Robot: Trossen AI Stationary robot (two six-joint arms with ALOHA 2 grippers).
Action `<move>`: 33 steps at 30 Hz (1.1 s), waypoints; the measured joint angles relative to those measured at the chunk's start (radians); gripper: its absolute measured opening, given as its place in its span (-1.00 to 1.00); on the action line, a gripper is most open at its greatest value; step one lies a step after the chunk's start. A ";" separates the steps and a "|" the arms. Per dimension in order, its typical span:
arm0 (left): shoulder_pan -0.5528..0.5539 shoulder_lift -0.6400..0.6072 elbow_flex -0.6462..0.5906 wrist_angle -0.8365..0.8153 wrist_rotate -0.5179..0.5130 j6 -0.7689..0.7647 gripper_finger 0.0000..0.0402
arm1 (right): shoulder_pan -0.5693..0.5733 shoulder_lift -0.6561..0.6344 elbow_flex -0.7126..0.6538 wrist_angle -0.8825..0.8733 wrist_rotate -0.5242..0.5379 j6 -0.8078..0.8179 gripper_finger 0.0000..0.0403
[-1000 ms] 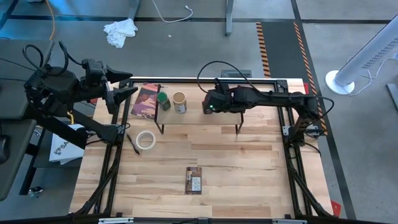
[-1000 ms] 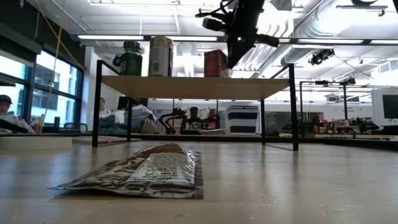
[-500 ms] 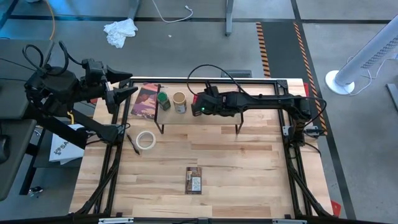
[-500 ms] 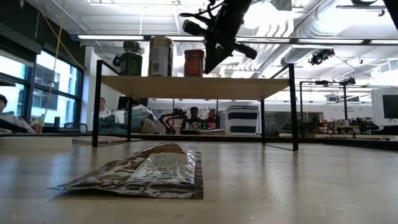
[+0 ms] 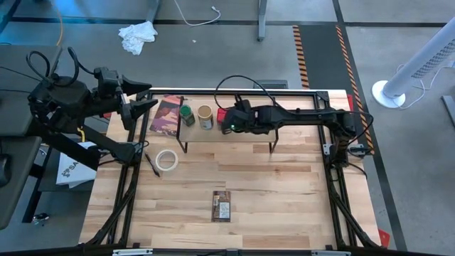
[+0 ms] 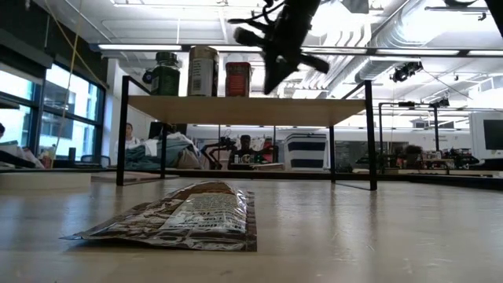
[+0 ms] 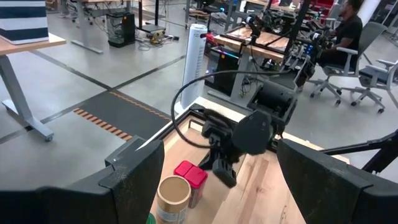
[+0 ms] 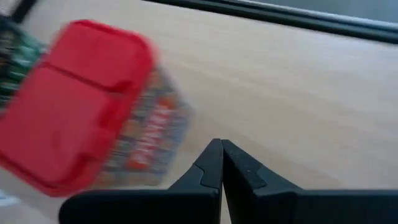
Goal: Shelf spices
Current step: Put the brown seasoning pack on the shelf
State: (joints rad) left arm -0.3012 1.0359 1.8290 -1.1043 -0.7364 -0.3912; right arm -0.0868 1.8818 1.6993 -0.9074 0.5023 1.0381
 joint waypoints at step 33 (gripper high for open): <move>-0.402 0.143 -1.066 0.562 0.601 -0.399 0.54 | 0.564 -0.225 0.000 -0.329 -0.147 0.214 -1.00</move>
State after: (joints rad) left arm -0.7036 1.1786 0.7634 -0.5422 -0.1357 -0.7898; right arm 0.4769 1.6568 1.6997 -1.2361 0.3551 1.2526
